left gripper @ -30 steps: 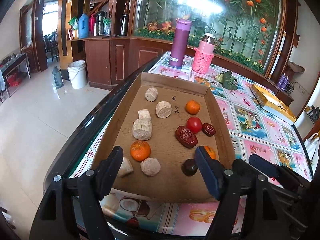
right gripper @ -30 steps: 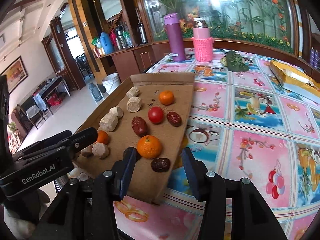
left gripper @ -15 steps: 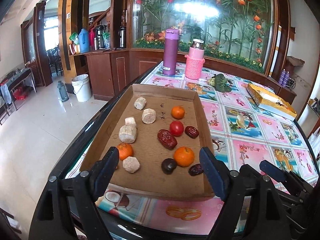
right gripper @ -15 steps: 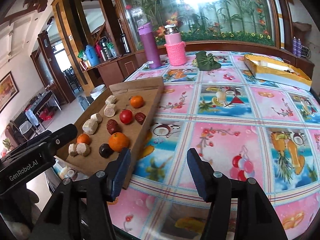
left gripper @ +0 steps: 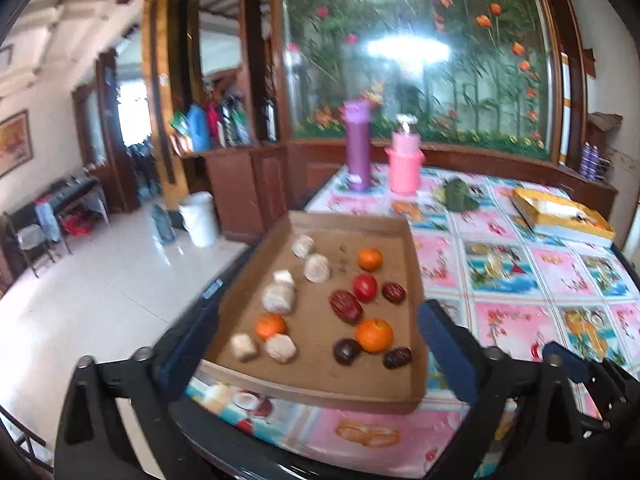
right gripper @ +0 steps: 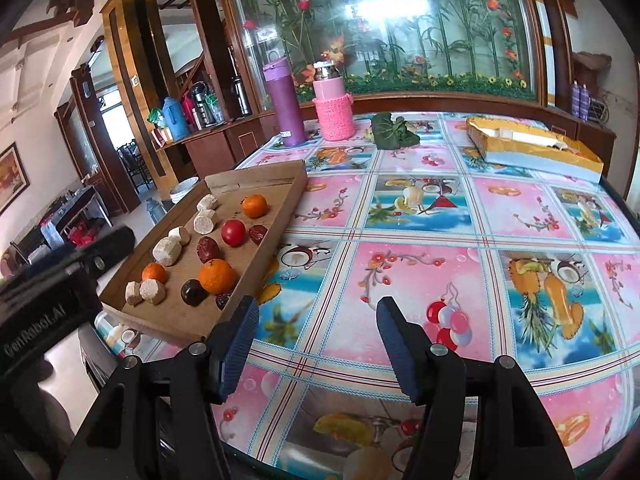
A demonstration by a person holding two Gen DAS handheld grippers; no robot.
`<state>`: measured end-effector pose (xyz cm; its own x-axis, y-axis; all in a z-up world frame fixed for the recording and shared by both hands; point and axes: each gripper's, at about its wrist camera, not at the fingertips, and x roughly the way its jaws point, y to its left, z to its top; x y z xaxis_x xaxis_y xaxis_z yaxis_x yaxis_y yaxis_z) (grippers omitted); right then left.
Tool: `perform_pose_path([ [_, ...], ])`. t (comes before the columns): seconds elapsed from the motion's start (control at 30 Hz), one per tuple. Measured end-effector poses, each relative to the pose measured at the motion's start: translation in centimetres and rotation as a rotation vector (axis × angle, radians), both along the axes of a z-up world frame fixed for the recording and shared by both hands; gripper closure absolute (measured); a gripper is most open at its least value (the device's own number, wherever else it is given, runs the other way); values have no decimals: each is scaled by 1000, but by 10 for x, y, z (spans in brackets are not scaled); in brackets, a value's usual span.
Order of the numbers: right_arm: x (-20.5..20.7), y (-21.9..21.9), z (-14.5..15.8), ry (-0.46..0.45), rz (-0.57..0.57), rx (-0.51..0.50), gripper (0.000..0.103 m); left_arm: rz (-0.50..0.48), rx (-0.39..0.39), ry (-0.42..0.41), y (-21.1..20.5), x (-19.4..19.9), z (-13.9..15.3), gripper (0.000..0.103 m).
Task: Organize fruits
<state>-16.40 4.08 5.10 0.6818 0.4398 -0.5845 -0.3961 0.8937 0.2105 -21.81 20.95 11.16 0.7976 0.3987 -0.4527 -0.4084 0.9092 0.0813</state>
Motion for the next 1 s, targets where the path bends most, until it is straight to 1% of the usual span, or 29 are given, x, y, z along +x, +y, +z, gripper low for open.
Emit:
perform_pose_path([
  [0.07,-4,2,1,-18,9,-9,36,23,12,-45,-1,-10,3,0],
  [0.1,-6,3,2,-25,16,-12,33,38,18,-66,-1,-15,2,0],
  [0.17,-8,5,3,-35,23,-15,30,56,28,-84,-1,-18,1,0],
  [0.33,-13,9,2,-53,29,-33,28,27,-35,-11,6,-9,-8,0],
  [0.5,-14,11,1,-59,26,-44,25,23,-65,32,9,-4,-18,0],
  [0.73,-16,18,-4,-59,40,-67,24,10,-114,72,15,3,-28,0],
  [1.0,-15,23,-8,-59,55,-83,23,-14,-134,100,13,13,-33,0],
])
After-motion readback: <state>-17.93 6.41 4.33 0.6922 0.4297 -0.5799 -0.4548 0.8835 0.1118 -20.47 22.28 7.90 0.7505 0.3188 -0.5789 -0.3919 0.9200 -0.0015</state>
